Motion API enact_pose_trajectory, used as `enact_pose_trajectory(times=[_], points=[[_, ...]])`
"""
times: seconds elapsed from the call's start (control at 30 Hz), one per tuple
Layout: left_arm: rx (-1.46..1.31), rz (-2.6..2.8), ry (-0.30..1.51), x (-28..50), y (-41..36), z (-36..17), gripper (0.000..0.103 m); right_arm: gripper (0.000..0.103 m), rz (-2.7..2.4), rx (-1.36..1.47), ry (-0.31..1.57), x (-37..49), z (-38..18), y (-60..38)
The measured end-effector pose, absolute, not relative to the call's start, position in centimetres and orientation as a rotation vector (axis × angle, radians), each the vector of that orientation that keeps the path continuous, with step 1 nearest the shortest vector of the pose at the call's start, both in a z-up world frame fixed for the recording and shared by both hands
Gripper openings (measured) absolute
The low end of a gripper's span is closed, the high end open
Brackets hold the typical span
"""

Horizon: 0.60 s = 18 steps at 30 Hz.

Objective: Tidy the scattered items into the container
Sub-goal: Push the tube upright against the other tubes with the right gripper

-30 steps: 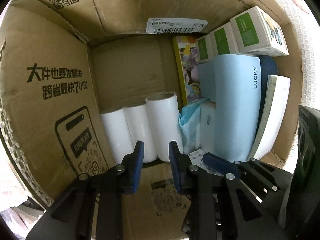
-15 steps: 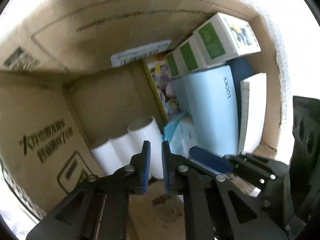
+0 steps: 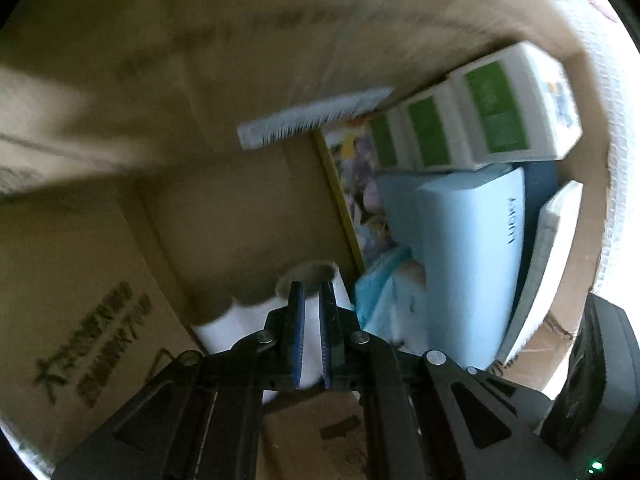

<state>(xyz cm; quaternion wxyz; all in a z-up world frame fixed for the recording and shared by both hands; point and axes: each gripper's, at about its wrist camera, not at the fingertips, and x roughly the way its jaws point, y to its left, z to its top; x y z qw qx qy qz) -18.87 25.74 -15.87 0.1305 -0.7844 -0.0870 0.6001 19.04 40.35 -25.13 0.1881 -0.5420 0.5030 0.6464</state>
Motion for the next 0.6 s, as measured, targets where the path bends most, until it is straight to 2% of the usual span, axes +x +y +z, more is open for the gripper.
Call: enact_pose_trajectory(times=[0.13,0.33,0.47,0.6], points=[[-2.276,1.819,-0.195,-19.2,26.1,-16.0,0.008,0.014,1.792,-1.511,1.392,19.4,-24.9,40.6],[-2.212,1.910,-0.302,-20.0,25.9,-15.6,0.008,0.014,1.763,-1.481,1.375,19.9,-24.7,40.9],[-2.225,1.931,-0.288,-20.5,26.3,-15.8,0.010,0.014,1.762,-1.481,1.361,20.2,-24.6,41.1],[-2.285,1.824,-0.262,-20.9,26.7,-17.2,0.014,0.014,1.757,-1.530,1.268,20.0,-24.5,40.7]])
